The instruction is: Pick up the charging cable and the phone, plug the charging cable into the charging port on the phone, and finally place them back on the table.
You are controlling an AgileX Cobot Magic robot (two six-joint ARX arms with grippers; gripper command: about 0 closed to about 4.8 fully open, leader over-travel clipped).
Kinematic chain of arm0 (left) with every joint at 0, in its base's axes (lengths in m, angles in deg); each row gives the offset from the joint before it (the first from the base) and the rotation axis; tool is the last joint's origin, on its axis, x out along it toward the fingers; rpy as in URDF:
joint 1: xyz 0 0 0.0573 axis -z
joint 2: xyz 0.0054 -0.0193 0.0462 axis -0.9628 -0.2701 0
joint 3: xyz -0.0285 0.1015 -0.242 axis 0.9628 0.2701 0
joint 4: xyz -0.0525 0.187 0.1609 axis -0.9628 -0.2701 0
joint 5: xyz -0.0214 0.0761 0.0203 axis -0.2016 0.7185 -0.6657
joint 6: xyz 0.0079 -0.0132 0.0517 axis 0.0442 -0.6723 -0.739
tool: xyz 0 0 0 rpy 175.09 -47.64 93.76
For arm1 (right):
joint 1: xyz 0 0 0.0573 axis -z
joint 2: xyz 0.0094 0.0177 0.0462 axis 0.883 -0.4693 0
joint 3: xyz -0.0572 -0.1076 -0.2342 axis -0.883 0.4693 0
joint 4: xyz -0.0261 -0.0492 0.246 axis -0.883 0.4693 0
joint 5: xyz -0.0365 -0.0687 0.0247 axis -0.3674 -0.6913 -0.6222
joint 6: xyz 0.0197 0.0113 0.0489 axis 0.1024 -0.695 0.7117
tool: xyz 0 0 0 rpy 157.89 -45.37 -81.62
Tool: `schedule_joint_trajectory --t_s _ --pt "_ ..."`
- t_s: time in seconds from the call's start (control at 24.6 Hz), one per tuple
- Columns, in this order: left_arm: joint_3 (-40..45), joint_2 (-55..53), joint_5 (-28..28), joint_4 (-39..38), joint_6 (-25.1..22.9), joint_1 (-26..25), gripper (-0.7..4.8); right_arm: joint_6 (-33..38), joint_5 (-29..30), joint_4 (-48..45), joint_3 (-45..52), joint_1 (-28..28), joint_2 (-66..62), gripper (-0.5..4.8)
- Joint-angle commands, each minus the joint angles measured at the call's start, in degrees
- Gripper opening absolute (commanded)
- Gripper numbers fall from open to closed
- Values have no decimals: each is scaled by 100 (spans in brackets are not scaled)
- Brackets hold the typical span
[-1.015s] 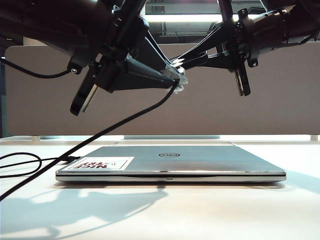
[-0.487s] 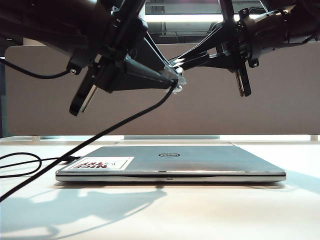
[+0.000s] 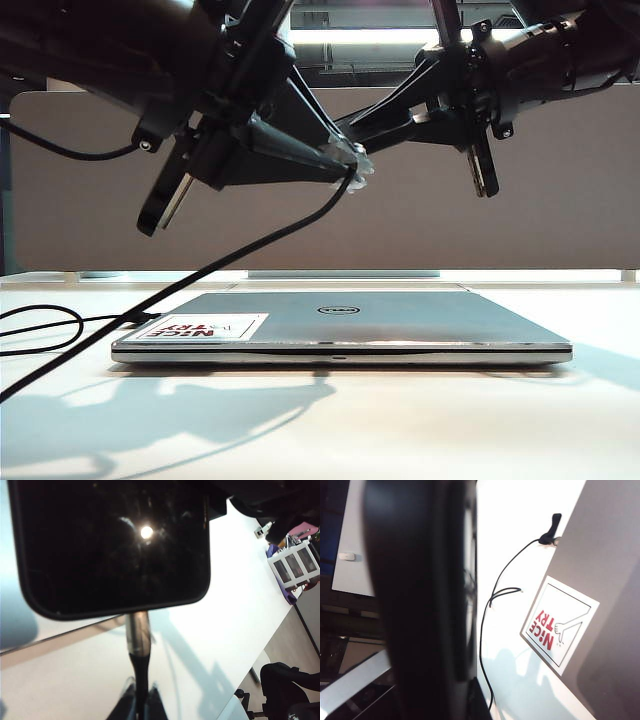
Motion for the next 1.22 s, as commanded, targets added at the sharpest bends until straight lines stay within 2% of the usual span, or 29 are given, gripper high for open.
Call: schedule_joint_trajectory --t_s 0.04,0.24,0.37,0.49,0.61,0.73,0.81,0.93,1.01,1.1,1.22 --pt "-13 17 44 210 -2 2 -6 -175 105 48 -46 -20 59 -5" --pt "-13 17 44 221 -9 7 -4 -177 101 33 -48 -20 70 -5" --pt "-13 20 44 214 -79 17 125 -177 -50 -101 -59 9 74 -6" --pt "-24 72 42 214 -98 17 125 -177 -205 -146 -59 214 136 -6" --pt "-28 256 42 210 -260 15 125 -177 -199 20 -59 546 210 -5" --pt "-28 452 44 236 -682 -4 105 -219 -219 184 -59 994 304 -5" --pt "-48 546 44 181 -717 -107 -12 -378 -236 391 -59 1346 332 -5" --pt "-72 575 44 118 -1005 -339 -6 -935 -463 857 -61 1700 345 -5" --pt "-79 579 44 107 -1191 -529 -5 -1366 -874 1272 -61 1867 345 -5" --pt "-234 579 44 -236 -1353 -782 -5 -1779 -1211 1725 -61 1991 343 -5" --pt "-470 590 44 -654 -1648 -1062 -6 -2052 -1322 2238 -61 2190 337 -5"
